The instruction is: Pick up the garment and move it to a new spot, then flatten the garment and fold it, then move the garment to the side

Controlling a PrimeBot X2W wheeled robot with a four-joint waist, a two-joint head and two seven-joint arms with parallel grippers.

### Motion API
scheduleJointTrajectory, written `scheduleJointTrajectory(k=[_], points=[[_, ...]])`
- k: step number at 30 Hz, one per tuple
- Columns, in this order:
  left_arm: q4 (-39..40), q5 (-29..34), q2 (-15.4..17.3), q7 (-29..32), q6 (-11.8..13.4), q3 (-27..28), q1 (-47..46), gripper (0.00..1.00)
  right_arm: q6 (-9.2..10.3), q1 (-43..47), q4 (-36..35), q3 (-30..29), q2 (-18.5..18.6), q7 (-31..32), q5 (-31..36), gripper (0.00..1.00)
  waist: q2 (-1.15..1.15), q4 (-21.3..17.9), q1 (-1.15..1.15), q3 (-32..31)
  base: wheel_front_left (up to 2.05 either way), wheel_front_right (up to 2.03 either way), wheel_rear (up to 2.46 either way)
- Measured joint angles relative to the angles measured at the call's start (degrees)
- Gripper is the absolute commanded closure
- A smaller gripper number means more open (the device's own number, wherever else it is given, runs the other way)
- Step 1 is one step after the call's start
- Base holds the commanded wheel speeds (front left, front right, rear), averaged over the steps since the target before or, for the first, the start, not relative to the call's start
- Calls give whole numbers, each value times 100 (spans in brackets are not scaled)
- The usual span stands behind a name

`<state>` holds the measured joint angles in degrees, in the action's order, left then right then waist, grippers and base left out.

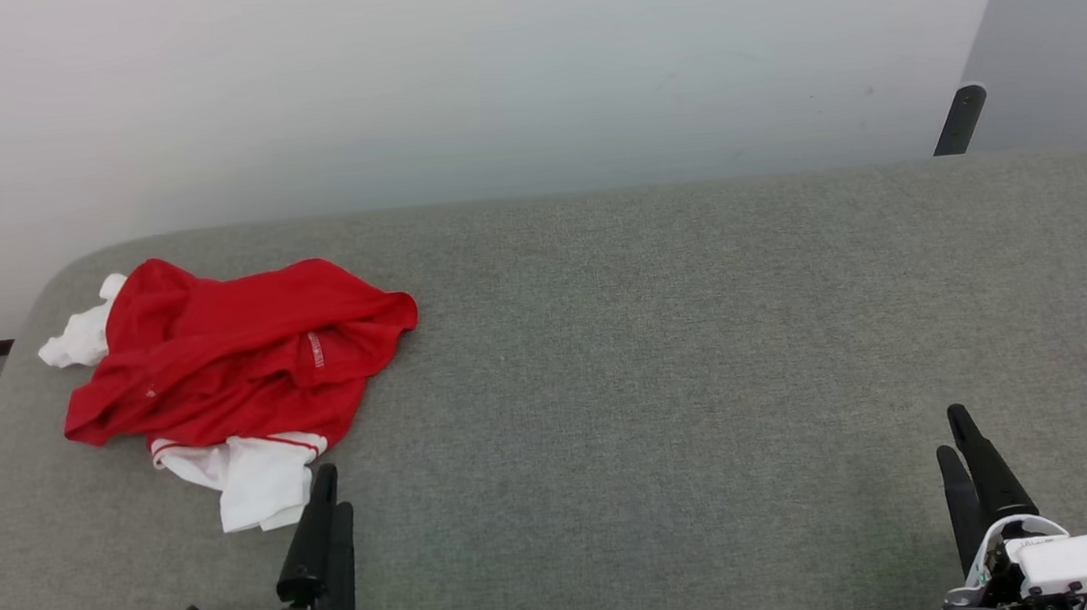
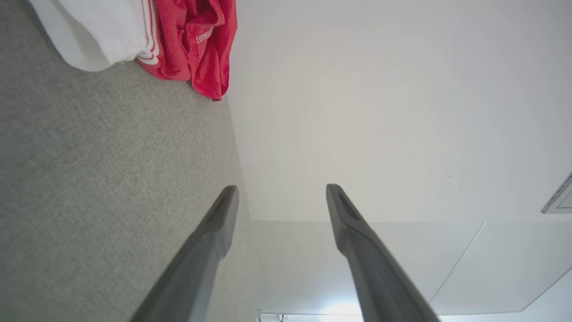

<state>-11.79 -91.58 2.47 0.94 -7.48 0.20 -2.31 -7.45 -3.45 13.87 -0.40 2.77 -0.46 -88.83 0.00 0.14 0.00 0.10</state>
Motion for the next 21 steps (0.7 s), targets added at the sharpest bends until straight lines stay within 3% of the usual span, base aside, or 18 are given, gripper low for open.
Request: scheduleJointTrajectory(k=[8, 21], points=[[79, 265, 120, -202, 0, -182, 0, 0, 0, -57, -62, 194, 78, -166, 290, 0, 0, 5, 0, -9, 0, 0, 0], [-93, 1363, 356, -559, 0, -553, -55, 0, 0, -69, -100, 355, 169, -422, 1404, 0, 0, 16, 0, -34, 0, 0, 0]])
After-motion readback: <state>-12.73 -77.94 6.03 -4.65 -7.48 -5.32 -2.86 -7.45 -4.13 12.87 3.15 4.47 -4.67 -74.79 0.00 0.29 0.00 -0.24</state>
